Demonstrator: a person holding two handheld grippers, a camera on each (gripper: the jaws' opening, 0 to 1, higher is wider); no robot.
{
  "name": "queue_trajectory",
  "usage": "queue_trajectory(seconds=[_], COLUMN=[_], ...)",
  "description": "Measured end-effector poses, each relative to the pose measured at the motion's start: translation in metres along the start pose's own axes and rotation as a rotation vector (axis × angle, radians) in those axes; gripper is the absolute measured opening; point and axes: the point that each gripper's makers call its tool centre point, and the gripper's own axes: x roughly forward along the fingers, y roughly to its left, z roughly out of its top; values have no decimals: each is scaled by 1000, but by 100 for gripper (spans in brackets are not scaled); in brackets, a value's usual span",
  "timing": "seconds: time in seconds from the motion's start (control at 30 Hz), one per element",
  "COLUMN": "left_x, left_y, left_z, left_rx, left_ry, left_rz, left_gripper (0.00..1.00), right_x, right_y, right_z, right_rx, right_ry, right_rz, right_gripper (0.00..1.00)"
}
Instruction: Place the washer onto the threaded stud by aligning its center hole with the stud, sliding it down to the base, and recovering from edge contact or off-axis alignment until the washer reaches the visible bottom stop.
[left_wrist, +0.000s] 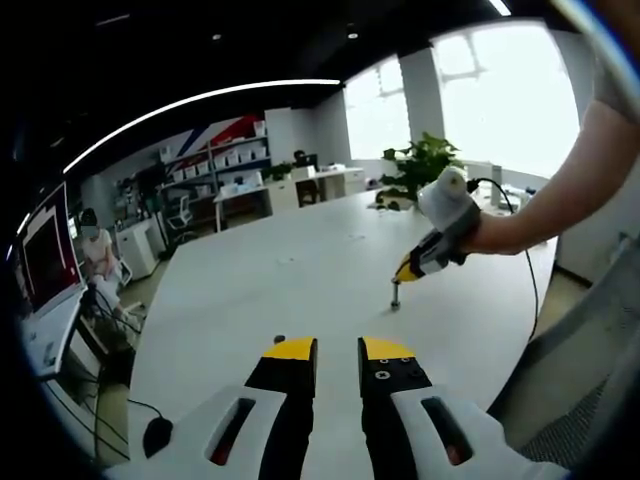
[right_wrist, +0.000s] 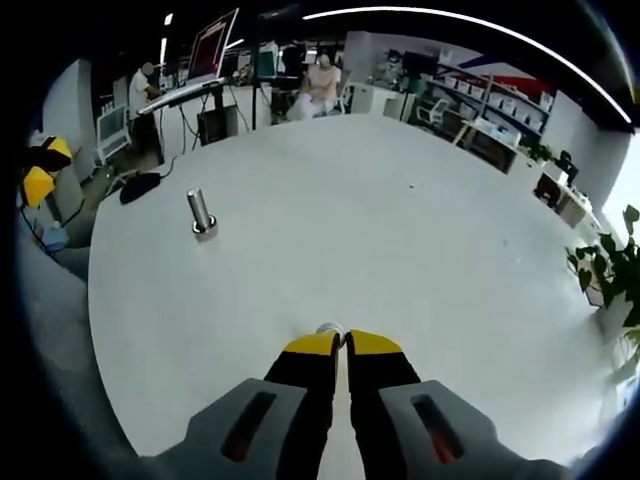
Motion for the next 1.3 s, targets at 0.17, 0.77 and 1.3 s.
queue_trajectory(seconds=[0.17,0.77,1.3], left_x=[0,0,-2], left_y=[1,2,10], left_z=[-1,0,6], left_rx=[2,0,-75], left_ry=[2,-1,-38], left_rz=[1,4,20], left_gripper=[14,14,16], right_x=[0,-4,-45], right_y=[2,-4,-7], right_z=[1,3,17], right_rx=[3,53,148], right_ry=[2,-24,-140], right_rz=[8,-4,-37], right_gripper=[6,8,11])
